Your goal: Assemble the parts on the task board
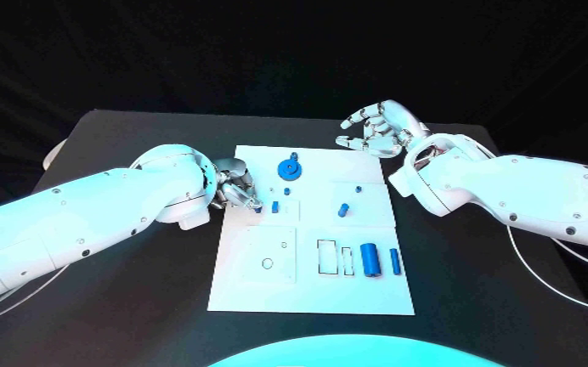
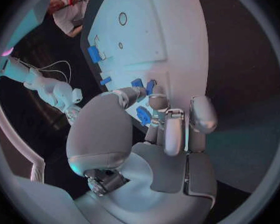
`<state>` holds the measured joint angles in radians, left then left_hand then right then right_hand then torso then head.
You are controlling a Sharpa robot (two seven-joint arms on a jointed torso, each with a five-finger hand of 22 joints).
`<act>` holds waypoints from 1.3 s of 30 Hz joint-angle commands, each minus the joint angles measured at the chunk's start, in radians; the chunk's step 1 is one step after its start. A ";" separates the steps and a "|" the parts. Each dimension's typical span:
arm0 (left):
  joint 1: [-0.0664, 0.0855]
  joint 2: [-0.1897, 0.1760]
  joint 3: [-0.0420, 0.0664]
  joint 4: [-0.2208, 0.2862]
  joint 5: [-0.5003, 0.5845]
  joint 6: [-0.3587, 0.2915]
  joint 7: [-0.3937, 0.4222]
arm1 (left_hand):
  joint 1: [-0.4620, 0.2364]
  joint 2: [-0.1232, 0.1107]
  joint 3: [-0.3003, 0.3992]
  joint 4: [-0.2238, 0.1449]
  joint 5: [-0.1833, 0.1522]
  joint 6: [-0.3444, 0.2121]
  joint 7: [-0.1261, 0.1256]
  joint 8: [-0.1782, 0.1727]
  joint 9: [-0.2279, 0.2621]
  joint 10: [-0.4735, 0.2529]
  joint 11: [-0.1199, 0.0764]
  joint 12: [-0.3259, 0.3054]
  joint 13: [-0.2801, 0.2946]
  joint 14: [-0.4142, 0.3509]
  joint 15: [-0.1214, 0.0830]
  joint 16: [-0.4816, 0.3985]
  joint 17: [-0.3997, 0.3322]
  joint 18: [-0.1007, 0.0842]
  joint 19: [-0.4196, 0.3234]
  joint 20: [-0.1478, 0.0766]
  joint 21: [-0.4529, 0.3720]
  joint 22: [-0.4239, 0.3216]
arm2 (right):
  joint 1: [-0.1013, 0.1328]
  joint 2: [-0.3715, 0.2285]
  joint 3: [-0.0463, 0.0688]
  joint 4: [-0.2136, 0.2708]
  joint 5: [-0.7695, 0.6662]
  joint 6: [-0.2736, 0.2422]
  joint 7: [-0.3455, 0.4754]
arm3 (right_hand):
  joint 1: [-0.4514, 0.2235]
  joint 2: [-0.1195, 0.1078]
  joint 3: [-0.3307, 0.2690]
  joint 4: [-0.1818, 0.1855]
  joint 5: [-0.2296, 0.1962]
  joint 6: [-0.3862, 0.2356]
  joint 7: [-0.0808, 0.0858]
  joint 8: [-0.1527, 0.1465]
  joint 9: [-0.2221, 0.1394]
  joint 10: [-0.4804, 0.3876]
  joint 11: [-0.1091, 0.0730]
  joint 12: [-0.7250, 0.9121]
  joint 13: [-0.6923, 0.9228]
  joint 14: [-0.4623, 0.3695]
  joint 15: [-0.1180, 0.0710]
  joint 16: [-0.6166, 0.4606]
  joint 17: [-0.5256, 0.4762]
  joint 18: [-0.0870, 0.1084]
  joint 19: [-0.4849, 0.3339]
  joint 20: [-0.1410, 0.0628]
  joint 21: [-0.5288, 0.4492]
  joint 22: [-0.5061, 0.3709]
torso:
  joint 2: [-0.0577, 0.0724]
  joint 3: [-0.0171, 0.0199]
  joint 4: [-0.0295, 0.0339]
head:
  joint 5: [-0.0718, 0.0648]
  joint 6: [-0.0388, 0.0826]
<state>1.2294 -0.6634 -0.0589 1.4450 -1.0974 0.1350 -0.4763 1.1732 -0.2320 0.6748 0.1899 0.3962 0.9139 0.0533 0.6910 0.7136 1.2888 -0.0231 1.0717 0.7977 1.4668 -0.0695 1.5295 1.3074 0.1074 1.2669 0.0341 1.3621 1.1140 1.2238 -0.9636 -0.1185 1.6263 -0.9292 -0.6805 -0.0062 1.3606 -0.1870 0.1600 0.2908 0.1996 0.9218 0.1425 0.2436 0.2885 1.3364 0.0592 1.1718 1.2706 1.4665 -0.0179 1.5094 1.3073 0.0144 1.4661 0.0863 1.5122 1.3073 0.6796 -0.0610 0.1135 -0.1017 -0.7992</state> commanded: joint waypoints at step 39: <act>-0.002 0.018 -0.002 -0.013 0.007 0.060 0.000 | -0.023 0.000 0.191 -0.190 0.031 0.025 -0.005 0.000 -0.001 0.034 -0.004 0.025 0.037 0.081 -0.011 0.006 0.175 -0.008 0.008 -0.001 0.009 0.004 | -0.001 -0.005 0.000 0.004 -0.002 0.002 0.011 | -0.007 -0.001 -0.004 0.000 0.004 -0.007 0.000 -0.002 -0.002 -0.002 -0.002 -0.006 -0.001 0.080 0.002 -0.005 0.171 0.000 0.080 0.002 -0.003 0.235 | -0.001 0.0007 0.0006 | 0.000 -0.003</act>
<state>1.2310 -0.6509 -0.0575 1.4294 -1.1084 0.1612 -0.4822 1.1586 -0.2308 0.6749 0.1900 0.4222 0.9323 0.0502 0.6975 0.7139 1.3177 -0.0267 1.0920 0.8341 1.4671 -0.0768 1.5295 1.3074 0.1074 1.2668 0.0342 1.3660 1.1172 1.2235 -0.9679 -0.1185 1.6289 -0.9289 -0.6806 -0.0060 1.3606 -0.1870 0.1600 0.2908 0.1996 0.9219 0.1425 0.2436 0.2886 1.3364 0.0592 1.1718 1.2707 1.4665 -0.0179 1.5094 1.3078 0.0144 1.4661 0.0863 1.5122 1.3077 0.6797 -0.0604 0.1141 -0.1024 -0.8014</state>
